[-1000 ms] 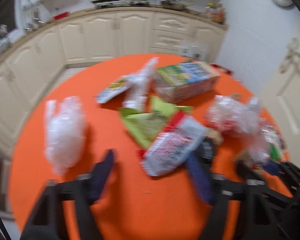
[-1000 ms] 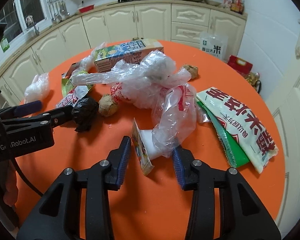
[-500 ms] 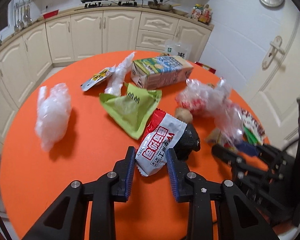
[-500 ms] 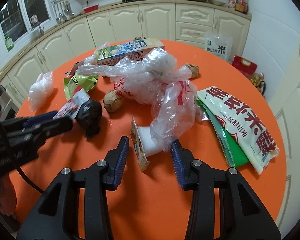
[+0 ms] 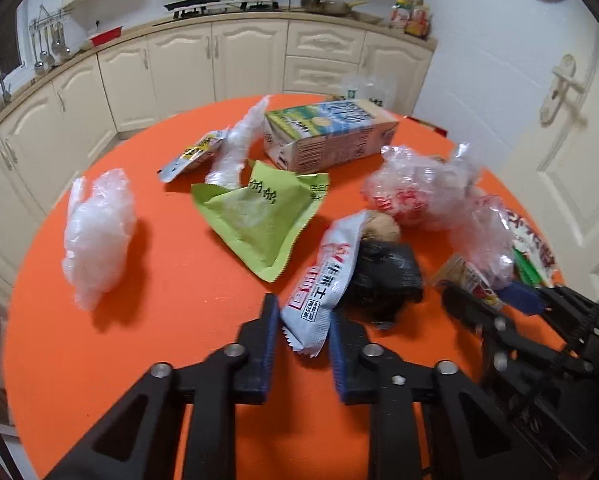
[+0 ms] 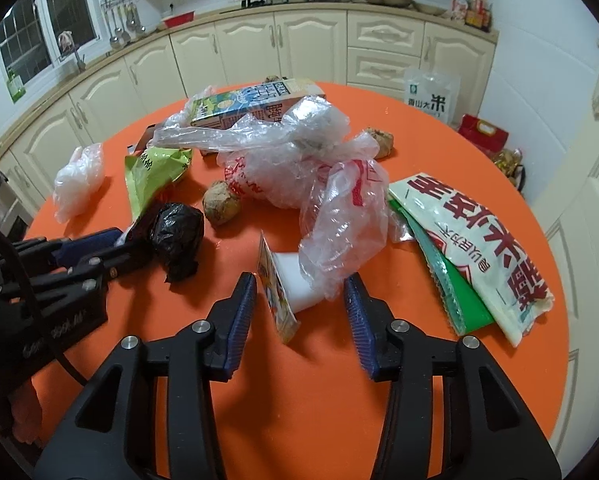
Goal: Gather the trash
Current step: 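Grasp the red-and-white snack wrapper with the left tool and lift it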
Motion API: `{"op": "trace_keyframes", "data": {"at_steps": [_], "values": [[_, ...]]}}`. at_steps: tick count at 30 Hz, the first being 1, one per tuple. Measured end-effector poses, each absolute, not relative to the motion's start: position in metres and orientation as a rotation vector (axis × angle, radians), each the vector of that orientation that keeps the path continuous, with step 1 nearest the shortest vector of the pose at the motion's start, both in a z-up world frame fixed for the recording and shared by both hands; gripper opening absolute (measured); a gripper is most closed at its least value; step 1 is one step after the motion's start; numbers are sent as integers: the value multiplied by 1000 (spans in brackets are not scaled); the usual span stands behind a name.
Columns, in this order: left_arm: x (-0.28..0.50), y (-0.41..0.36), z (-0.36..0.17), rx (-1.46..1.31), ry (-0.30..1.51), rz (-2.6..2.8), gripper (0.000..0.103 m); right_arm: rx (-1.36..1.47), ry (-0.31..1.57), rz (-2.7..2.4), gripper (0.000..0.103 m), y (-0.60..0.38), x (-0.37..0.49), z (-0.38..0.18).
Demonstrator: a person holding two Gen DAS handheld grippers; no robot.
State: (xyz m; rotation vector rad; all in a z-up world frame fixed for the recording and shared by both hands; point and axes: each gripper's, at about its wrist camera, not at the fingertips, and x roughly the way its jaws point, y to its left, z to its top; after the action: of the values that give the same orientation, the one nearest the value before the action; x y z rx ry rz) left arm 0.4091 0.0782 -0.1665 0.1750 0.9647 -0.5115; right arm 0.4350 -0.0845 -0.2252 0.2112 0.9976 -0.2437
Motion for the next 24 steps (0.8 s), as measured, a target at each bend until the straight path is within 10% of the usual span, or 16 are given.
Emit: {"op": "trace_keyframes", "data": {"at_steps": [24], "values": [[335, 85, -137, 141, 853, -480, 17, 284, 917, -210, 21, -85, 361, -179]]}}
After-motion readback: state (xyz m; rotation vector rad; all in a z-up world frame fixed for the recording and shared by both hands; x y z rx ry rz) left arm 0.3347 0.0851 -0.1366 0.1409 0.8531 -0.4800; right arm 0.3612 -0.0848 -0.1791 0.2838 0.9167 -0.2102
